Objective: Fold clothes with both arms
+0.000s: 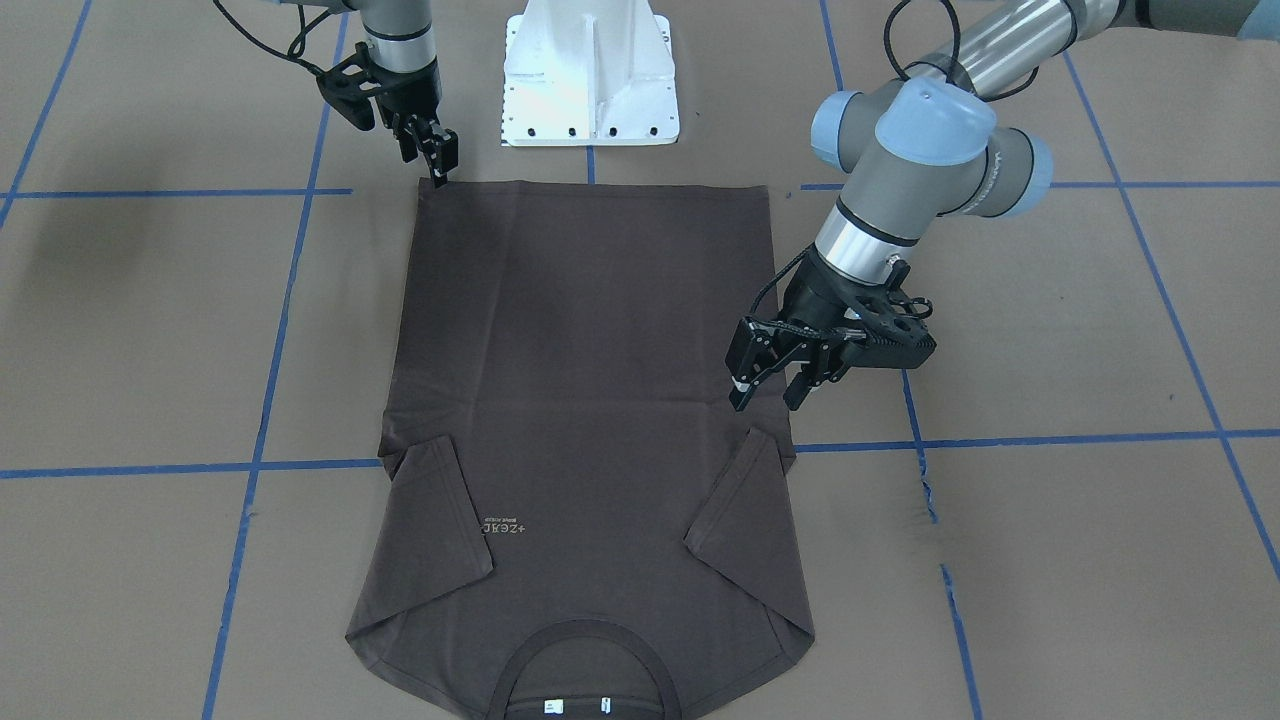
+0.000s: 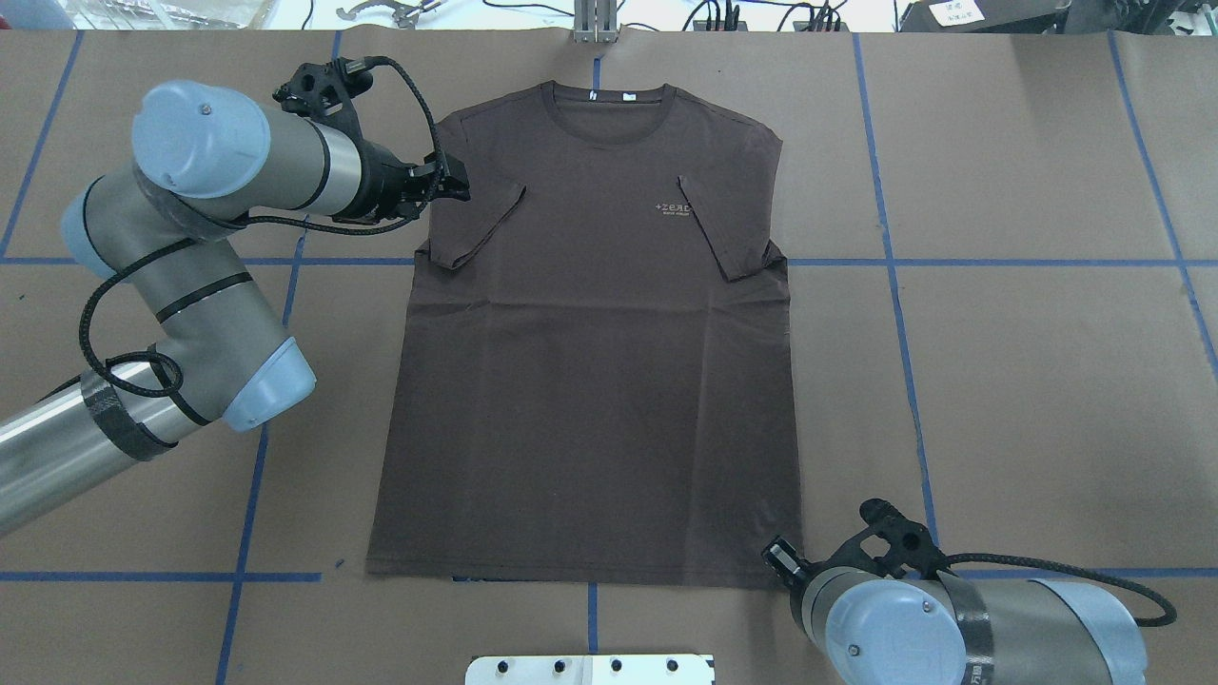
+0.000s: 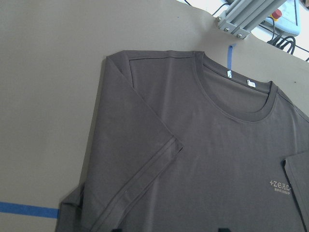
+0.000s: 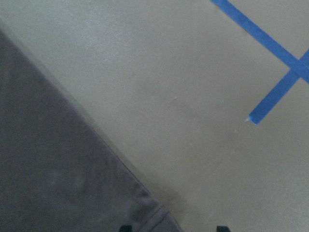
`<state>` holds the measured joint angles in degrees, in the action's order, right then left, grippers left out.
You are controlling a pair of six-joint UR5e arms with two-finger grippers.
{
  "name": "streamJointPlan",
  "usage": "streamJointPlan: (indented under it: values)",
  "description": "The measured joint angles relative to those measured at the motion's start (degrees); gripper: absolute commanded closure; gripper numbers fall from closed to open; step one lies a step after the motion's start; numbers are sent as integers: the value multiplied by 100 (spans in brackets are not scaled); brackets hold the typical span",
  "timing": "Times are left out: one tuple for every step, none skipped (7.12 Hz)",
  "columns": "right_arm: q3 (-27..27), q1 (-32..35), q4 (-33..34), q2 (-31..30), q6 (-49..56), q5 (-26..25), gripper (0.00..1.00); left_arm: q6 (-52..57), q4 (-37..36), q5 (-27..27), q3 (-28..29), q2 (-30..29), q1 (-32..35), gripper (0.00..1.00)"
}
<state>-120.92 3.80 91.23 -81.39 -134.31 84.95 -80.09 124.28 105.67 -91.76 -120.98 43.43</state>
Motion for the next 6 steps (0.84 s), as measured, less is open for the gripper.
streamJointPlan:
  values:
    - [42, 0, 0, 0, 5, 0, 67, -4, 0, -2, 0, -1, 0, 27]
    - [65, -2, 0, 0, 7, 7, 100, -6, 0, -2, -1, 1, 2, 27]
    - [73, -5, 0, 3, 3, 11, 100, -6, 0, -3, -3, 3, 1, 27]
    - [69, -11, -1, 6, 2, 14, 100, -8, 0, -3, -4, 3, 1, 27]
    - [57, -15, -5, 8, 1, 18, 100, -12, 0, -3, -6, 4, 4, 27]
    - [44, -9, -12, 22, 1, 22, 100, -14, 0, -3, -11, 2, 6, 25]
